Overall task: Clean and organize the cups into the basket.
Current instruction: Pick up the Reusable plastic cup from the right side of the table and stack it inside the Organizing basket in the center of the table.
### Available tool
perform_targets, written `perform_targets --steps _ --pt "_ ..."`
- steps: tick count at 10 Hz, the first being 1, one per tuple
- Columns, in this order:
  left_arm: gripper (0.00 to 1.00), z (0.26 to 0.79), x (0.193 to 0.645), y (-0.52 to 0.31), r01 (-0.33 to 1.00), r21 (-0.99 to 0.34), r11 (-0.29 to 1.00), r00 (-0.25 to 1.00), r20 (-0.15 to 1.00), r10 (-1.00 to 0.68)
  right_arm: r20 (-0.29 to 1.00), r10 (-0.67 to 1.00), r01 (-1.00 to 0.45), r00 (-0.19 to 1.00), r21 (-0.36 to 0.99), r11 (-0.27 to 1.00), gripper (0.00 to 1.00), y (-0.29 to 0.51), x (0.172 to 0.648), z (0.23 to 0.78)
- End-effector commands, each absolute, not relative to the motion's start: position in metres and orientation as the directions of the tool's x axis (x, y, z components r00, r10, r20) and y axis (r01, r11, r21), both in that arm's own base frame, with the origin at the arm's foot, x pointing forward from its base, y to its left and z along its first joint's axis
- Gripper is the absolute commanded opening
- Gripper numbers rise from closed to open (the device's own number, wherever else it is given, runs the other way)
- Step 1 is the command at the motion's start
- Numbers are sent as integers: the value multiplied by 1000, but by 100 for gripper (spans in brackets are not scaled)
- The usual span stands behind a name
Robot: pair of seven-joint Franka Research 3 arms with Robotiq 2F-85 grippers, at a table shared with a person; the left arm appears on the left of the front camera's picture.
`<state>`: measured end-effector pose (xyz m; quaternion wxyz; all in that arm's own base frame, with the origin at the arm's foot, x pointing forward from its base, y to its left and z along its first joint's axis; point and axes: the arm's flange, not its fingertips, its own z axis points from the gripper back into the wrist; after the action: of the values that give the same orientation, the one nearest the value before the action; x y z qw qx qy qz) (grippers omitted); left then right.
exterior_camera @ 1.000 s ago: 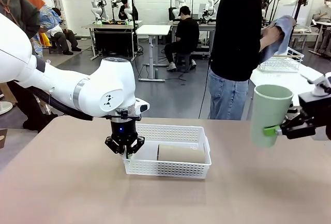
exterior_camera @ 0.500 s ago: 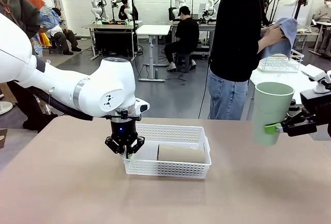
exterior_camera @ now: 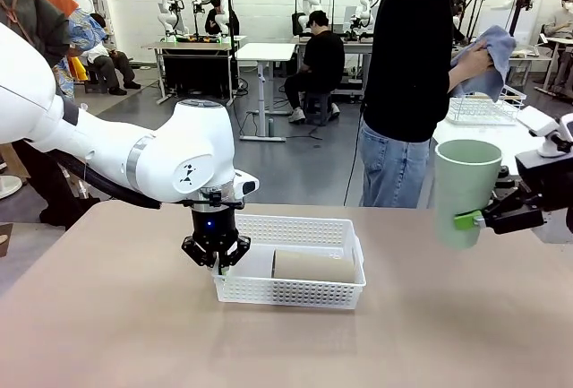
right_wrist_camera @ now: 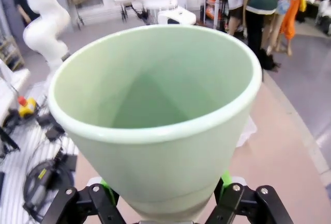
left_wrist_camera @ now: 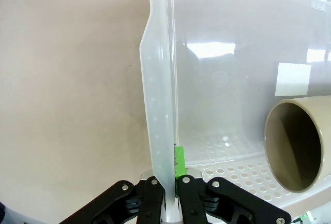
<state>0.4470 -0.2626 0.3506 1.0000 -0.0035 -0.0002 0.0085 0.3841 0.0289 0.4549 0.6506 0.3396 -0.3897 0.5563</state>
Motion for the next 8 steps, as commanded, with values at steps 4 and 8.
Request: perform_targets --steps 4,8 --pt "0 351 446 -262 -19 -9 1000 1000 0 19 611 790 -995 48 -40 91 83 143 391 525" --pt "0 351 446 -262 -19 -9 1000 1000 0 19 171 985 -998 -14 55 -24 83 254 415 529"
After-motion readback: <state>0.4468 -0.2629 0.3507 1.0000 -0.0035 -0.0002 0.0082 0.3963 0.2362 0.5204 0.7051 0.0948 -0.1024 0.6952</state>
